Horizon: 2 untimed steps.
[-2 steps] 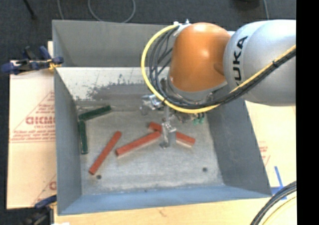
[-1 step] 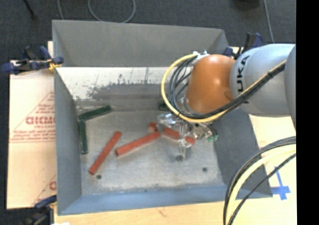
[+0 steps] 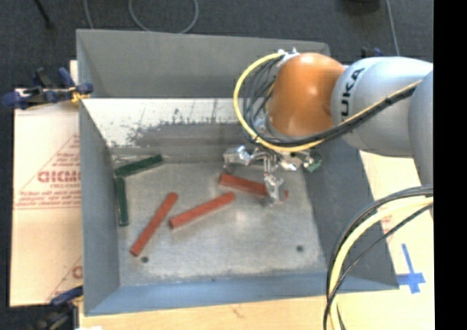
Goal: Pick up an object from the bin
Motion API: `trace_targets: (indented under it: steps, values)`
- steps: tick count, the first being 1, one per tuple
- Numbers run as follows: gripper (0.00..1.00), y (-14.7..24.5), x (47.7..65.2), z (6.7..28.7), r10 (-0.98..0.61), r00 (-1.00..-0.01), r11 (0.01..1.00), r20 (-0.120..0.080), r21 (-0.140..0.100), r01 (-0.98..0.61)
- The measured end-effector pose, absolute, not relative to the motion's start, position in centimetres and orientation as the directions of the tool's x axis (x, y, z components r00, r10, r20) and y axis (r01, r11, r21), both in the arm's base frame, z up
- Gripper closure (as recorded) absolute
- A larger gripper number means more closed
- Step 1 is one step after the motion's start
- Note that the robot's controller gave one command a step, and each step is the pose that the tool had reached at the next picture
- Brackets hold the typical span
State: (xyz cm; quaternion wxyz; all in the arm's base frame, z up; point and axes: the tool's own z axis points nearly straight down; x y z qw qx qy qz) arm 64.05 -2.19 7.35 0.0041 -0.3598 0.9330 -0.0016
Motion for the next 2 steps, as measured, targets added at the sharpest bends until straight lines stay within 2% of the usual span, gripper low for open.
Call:
trace_targets:
  steps: [1, 2]
  values:
    - [1.00, -2.1, 64.0, 7.4, -0.668, -0.744, 0.744, -0.007, -0.004, -0.668]
    - [1.00, -0.2, 64.1, 20.9, -0.725, -0.688, 0.688, -0.010, -0.009, -0.725]
